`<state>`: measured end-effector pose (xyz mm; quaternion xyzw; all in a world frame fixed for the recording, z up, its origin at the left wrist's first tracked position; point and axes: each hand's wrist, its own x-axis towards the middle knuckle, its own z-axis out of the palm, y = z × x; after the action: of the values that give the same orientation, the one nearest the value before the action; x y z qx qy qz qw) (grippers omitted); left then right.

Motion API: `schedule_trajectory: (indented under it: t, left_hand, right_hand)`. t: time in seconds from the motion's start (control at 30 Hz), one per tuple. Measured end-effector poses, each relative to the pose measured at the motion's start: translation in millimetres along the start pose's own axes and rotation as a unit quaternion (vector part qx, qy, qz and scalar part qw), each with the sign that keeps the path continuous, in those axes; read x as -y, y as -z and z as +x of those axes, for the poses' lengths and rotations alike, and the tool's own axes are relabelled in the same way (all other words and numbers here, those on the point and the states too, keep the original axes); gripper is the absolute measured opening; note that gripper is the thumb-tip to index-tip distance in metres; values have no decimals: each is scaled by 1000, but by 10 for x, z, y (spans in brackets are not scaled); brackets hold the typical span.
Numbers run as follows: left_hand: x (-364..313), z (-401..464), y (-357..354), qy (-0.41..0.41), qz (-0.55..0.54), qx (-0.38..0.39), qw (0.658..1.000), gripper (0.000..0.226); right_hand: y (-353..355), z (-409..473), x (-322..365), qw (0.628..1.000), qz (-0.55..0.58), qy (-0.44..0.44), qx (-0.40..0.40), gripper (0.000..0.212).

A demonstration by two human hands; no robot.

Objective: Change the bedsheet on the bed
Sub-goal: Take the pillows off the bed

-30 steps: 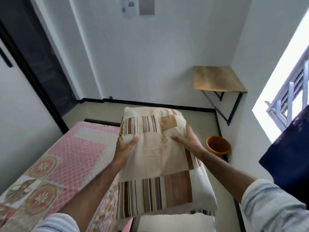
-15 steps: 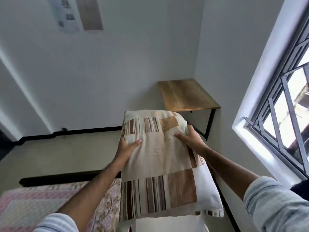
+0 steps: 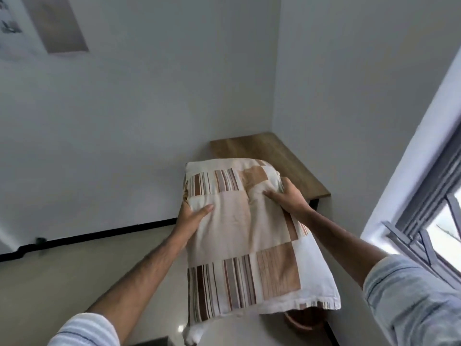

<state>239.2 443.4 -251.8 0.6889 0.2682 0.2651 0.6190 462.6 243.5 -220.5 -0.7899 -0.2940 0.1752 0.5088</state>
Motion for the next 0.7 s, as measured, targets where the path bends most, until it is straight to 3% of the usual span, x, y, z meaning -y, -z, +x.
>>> schedule_trajectory:
  t: [0.13,0.3,0.57,0.7]
  left_hand:
    - [-184,1047,-211,5,-6,4,1000,54]
    - [-169,2206,-482,-4,-10,10,1000,47]
    - [-21,4145,-991,-25,-22,87,996,50]
    - [26,5072,-1211,-30,11,137,990,43]
  right_hand:
    - [235,1116,126,1000,-11,0,-1,62]
    - [417,2317,115,1000,-1,3,-5,77]
    - [804,4017,71,996,-61,5,-64,57]
    - [1030,4780,50,990,-97,-7,-100,61]
